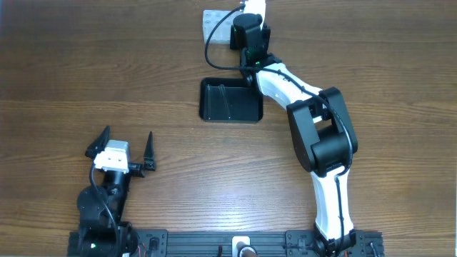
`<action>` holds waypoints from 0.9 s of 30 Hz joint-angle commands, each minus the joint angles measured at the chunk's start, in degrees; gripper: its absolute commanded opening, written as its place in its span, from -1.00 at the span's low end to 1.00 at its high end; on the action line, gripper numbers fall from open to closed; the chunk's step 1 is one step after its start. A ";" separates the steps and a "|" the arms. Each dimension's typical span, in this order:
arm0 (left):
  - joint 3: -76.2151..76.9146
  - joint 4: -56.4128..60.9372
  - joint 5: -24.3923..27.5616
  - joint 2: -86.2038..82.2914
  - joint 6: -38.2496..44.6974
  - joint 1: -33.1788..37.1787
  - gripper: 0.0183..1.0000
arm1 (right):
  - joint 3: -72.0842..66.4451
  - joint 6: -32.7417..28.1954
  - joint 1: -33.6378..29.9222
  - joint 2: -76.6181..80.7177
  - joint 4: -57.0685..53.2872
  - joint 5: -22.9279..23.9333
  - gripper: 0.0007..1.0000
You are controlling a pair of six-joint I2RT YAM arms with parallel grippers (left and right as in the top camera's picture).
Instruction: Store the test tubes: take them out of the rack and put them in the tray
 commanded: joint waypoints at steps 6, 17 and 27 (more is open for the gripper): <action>-0.24 -0.20 0.74 -0.44 0.74 0.42 1.00 | 0.52 -1.16 -0.04 -5.35 -3.54 0.04 -0.88; -0.24 -0.20 0.74 -0.44 0.76 0.42 1.00 | 0.52 -3.28 -0.26 -15.08 -7.28 0.24 -0.92; -0.24 -0.20 0.74 -0.44 0.76 0.42 1.00 | 0.52 -2.08 -0.44 -27.74 -20.70 0.61 -0.98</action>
